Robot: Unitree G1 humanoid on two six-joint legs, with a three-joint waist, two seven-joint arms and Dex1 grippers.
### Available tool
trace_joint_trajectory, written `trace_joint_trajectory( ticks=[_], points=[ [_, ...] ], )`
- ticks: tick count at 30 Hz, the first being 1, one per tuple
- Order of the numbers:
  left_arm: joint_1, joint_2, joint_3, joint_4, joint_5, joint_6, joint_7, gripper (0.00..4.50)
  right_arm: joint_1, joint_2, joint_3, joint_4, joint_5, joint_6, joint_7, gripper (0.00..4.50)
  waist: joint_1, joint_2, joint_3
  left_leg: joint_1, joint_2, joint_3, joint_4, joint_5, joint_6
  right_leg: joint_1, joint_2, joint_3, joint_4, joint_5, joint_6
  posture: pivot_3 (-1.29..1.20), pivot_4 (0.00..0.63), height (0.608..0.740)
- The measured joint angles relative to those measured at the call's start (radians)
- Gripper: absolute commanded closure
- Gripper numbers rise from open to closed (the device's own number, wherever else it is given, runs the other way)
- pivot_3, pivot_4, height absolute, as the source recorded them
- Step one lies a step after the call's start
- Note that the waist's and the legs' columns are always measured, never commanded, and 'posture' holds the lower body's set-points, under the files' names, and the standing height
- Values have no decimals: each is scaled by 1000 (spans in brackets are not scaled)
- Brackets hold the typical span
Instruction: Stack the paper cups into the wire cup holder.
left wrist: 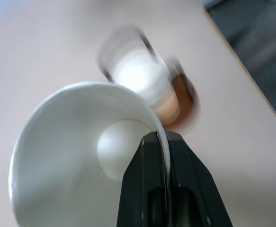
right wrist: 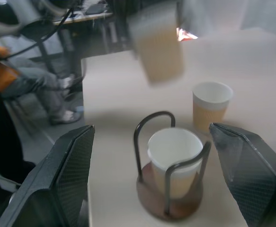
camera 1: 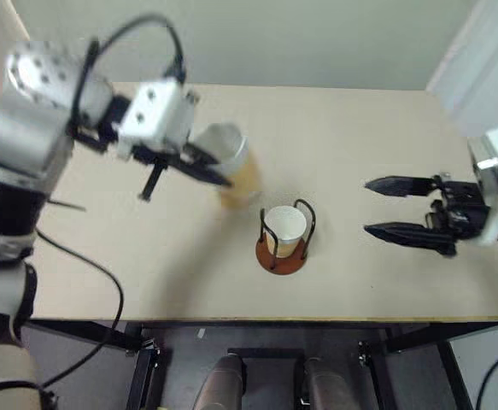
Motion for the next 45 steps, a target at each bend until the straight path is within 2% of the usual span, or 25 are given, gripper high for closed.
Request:
trace_joint_trajectory(
  ticks=[3, 8, 10, 16, 25, 28, 31, 36, 39, 41, 45],
  points=[
    [-70, -31, -97, 36, -59, -39, 0, 4434, 26, -5, -37, -17, 14, -6, -46, 406, -11, 4, 0, 2, 0, 2, 1, 1, 3, 2, 0, 3, -6, 5, 10, 0, 150, 740],
    [-170, -117, -444, 149, -6, -259, 0, 4434, 60, -22, -66, -78, 53, -11, -118, 406, -10, 4, 1, 1, 0, 1, 4, 4, 6, 6, 0, 4, -6, 8, 16, 0, 150, 740],
    [-209, -145, -527, 206, 11, -339, 0, 4434, 87, -25, -77, -100, 67, -11, -143, 406, -8, 4, 1, -2, 0, 0, 8, 3, 7, 5, 0, 3, -7, 8, 17, 0, 150, 740],
    [-280, -249, -578, 384, 32, -471, -1, 4434, 157, -27, -137, -162, 125, -10, -219, 406, -3, 4, 2, -7, -3, 2, 19, -5, 13, 6, -1, 4, -9, 7, 22, 0, 150, 740],
    [-276, -241, -646, 356, -12, -508, -1, 4434, 202, -54, -161, -177, 160, -20, -278, 406, 2, 4, 2, -9, -3, 3, 19, -8, 11, 6, -1, 4, -9, 9, 34, 0, 150, 740],
    [-267, -267, -635, 360, 10, -500, -1, 4434, 202, -63, -160, -177, 161, -28, -288, 406, 5, 4, 2, -9, -3, 3, 20, -8, 11, 6, -1, 4, -9, 8, 35, 0, 150, 740],
    [-231, -335, -573, 414, 97, -502, -2, 3876, 201, -65, -150, -177, 165, -39, -294, 406, 12, 4, 1, -9, -4, 2, 21, -8, 11, 6, -2, 5, -9, 7, 36, 0, 150, 740],
    [-184, -384, -464, 453, 202, -506, -2, 2254, 208, -67, -143, -176, 168, -46, -295, 406, 12, 4, 2, -9, -4, 3, 22, -8, 11, 6, -1, 5, -9, 7, 36, 0, 150, 740],
    [-165, -421, -362, 473, 222, -500, -1, 2254, 203, -70, -131, -167, 167, -53, -295, 406, 12, 4, 2, -9, -4, 3, 22, -7, 12, 6, -1, 5, -9, 7, 37, 0, 150, 740],
    [-168, -443, -268, 524, 217, -432, 2, 2254, 182, -74, -98, -156, 163, -64, -294, 406, 12, 4, 2, -9, -4, 4, 22, -7, 12, 6, -1, 5, -8, 8, 38, 0, 150, 740],
    [-225, -408, -99, 714, 225, -330, -1, 2254, 121, -69, -15, -134, 157, -87, -294, 406, -1, 5, 1, -6, -3, 5, 21, -8, 14, 6, -1, 6, -8, 8, 37, 0, 150, 740]
  ],
)
